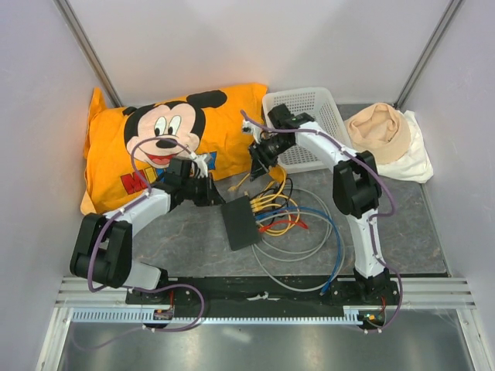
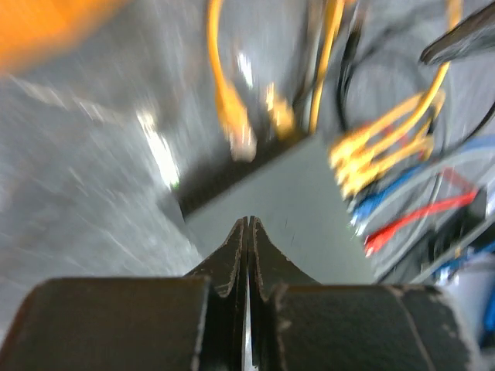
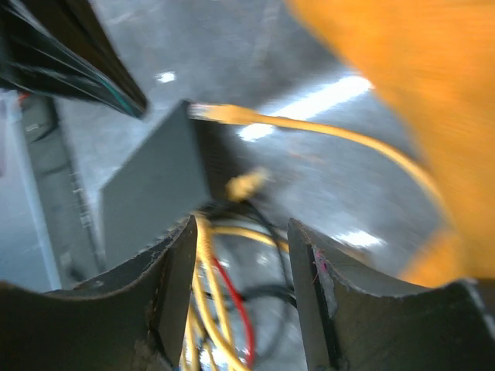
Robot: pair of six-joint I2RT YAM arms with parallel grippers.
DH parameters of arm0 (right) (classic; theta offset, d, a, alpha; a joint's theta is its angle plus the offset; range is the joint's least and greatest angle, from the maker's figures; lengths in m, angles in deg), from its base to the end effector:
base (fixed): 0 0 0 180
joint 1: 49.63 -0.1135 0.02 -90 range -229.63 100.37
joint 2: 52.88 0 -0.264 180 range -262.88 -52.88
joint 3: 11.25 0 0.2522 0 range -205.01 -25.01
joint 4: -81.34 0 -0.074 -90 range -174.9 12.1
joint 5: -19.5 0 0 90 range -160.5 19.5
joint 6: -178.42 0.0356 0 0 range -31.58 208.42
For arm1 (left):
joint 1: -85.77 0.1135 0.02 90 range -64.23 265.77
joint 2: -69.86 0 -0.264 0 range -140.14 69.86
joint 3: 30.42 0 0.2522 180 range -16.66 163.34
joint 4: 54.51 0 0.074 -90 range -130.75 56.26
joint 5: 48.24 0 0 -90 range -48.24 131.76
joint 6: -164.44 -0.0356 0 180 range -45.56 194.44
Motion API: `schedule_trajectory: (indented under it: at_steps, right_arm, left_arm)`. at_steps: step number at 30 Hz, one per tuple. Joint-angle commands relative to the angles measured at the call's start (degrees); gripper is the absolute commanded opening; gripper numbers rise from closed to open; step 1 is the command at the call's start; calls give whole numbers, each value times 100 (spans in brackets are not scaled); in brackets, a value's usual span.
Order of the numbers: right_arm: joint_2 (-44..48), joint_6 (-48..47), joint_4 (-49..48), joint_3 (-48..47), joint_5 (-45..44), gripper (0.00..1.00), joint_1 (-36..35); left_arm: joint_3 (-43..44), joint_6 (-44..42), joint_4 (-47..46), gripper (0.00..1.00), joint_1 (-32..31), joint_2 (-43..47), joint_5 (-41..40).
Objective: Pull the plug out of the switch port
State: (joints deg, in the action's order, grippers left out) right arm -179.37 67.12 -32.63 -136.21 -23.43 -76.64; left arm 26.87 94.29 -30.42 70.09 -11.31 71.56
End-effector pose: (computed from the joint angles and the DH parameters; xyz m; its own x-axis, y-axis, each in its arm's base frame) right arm 0.4039 0.2351 0.2282 -0.5644 -0.5654 -0.6015 -0.8193 0.2946 0.4919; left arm 0.2651 -0.0928 0.1944 -0.8611 -0.0643 -0.5044 0.2791 0.7694 -0.5746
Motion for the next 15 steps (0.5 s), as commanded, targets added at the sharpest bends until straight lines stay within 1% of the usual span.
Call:
schedule_trajectory:
  at_steps: [1, 5, 7, 11, 15]
  right_arm:
    - [-340, -287, 583, -113, 1129, 57, -182]
    - [-489, -436, 766, -34, 822, 56, -367]
    - [-560, -445, 872, -34, 751, 54, -367]
    - [-701, -489, 969, -7, 610, 51, -376]
    - [-806, -673, 1276, -77, 584, 47, -376]
  left_arm:
    - [-371, -307, -505, 2, -215, 40, 483]
    - [-555, -193, -812, 2, -269, -144, 518]
    - [-591, -149, -918, 2, -277, -224, 579]
    - [-653, -175, -901, 2, -278, -356, 483]
    - [-697, -228, -892, 2, -295, -365, 333]
